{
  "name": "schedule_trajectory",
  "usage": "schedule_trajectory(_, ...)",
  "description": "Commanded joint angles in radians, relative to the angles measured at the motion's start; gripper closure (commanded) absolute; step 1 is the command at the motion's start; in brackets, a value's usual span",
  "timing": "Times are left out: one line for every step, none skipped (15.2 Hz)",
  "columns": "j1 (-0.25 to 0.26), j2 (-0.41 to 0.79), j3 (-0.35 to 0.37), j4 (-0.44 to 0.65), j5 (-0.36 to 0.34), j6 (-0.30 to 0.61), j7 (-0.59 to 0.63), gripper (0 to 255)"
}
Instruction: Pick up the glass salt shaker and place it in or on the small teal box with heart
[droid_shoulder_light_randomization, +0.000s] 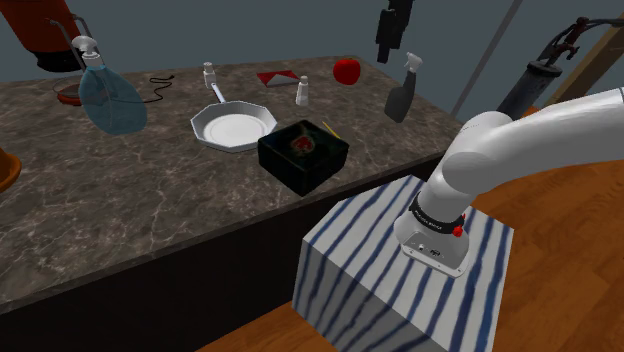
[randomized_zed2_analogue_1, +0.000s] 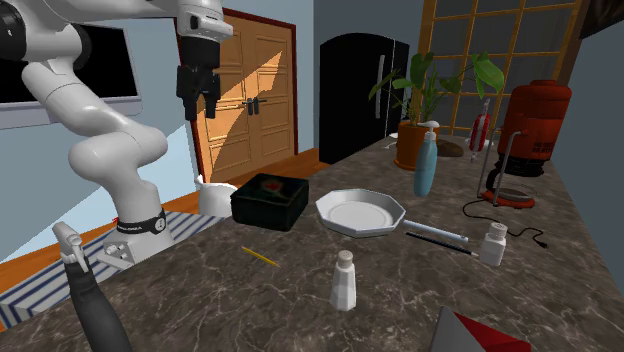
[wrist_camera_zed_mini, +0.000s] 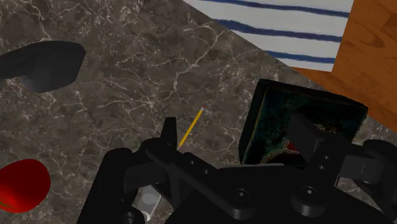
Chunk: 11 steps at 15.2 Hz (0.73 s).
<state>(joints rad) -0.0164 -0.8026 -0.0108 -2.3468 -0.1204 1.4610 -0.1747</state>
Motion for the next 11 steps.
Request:
schedule_trajectory(0.000, 0.000, 0.000, 0.000, 0.000, 0.000, 0.000, 0)
schedule_trajectory(-0.003, 0.033, -0.011, 0.005, -0.002, 0.027, -0.005, 0)
schedule_trajectory(-0.005, 0.067, -0.022, 0.012, -0.004, 0.054, -0.011, 0)
schedule_trajectory(-0.008, 0.101, -0.033, 0.020, -0.006, 0.080, -0.016, 0)
schedule_trajectory(-0.009, 0.136, -0.043, 0.029, -0.006, 0.105, -0.022, 0)
schedule_trajectory(-0.011, 0.172, -0.054, 0.040, -0.007, 0.129, -0.028, 0)
schedule_trajectory(-0.013, 0.208, -0.064, 0.052, -0.006, 0.152, -0.034, 0)
schedule_trajectory(-0.015, 0.245, -0.074, 0.065, -0.004, 0.174, -0.040, 0)
schedule_trajectory(-0.016, 0.282, -0.084, 0.080, -0.002, 0.196, -0.047, 0)
schedule_trajectory(-0.018, 0.319, -0.093, 0.096, 0.000, 0.216, -0.054, 0)
schedule_trajectory(-0.019, 0.357, -0.103, 0.113, 0.004, 0.236, -0.062, 0)
